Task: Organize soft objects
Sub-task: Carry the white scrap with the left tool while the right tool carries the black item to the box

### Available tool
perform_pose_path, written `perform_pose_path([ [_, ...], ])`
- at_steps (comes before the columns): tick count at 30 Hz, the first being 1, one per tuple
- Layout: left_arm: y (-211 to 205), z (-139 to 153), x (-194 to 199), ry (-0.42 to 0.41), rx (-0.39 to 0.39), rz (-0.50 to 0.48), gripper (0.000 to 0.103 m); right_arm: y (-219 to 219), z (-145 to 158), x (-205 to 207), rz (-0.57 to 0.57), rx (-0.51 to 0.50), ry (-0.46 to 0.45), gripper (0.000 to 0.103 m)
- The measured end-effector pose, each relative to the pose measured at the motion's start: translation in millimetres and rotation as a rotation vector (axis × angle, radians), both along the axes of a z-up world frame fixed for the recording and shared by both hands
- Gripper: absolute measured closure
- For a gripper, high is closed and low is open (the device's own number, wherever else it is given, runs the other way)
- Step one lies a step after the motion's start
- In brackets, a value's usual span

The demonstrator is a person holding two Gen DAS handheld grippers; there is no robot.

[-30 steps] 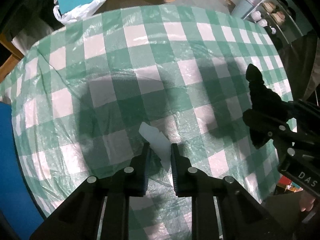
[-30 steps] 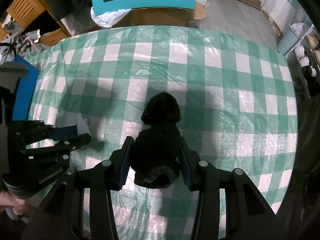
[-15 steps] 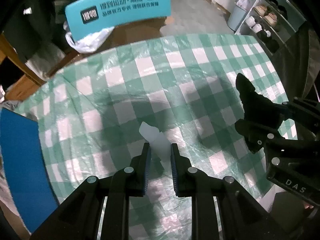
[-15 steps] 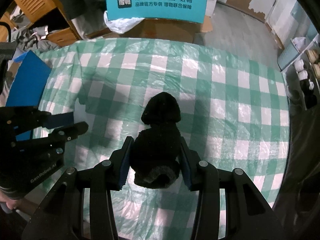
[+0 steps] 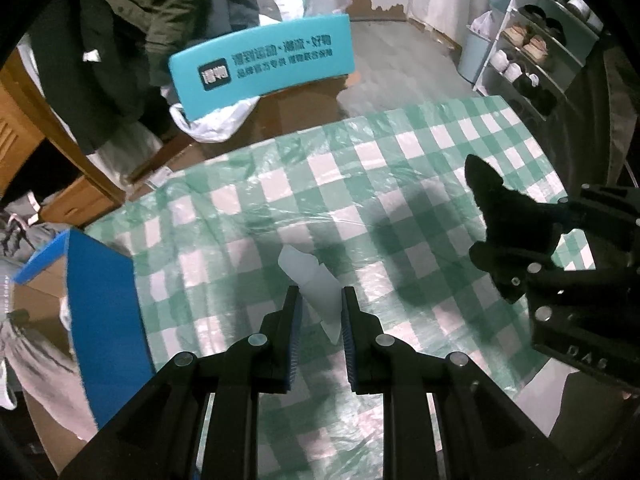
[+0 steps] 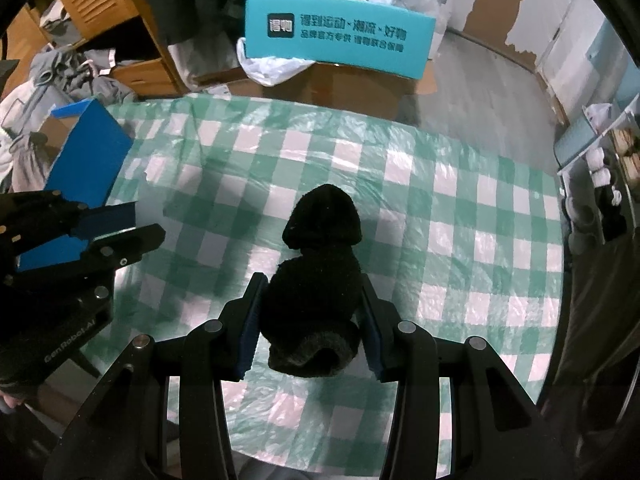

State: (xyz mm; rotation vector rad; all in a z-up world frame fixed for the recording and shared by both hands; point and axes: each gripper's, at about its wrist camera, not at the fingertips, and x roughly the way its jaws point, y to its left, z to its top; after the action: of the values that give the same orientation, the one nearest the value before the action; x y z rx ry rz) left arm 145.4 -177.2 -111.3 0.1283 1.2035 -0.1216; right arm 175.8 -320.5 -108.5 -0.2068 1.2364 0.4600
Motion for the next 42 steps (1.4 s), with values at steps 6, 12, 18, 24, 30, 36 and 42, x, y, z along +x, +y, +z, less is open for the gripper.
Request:
perform_pose_path([
  [6,15.0,10.0,-7.0,-0.023,0.006,0.020,0.084,9.8,16.8,-5.5,0.024,0.010,-0.029,0.060],
  [12,26.2,22.1,-13.9,-0.049,0.010,0.029,0.084,21.9,31.5,-9.3,0.054,0.022,-0.056,0.060],
  [18,36.8,34.2,-19.4,-0.075,0.014,0.040,0.084,34.9,39.8,-11.3,0.079,0.030,-0.069,0.060],
  [24,51.1,42.9,-23.6,-0.092,0.016,0.060,0.084,47.7,44.1,-12.5,0.100,0.040,-0.072,0.060],
  [30,68.5,48.6,-30.0,-0.106,0.017,0.078,0.083,63.0,49.3,-11.8,0.123,0.054,-0.076,0.060],
  [36,91.5,46.2,-34.8,-0.099,0.015,0.115,0.083,81.6,54.7,-12.1,0.153,0.063,-0.078,0.060],
  [42,109.7,51.1,-42.1,-0.112,0.027,0.141,0.083,102.0,62.6,-15.1,0.189,0.077,-0.083,0.060],
])
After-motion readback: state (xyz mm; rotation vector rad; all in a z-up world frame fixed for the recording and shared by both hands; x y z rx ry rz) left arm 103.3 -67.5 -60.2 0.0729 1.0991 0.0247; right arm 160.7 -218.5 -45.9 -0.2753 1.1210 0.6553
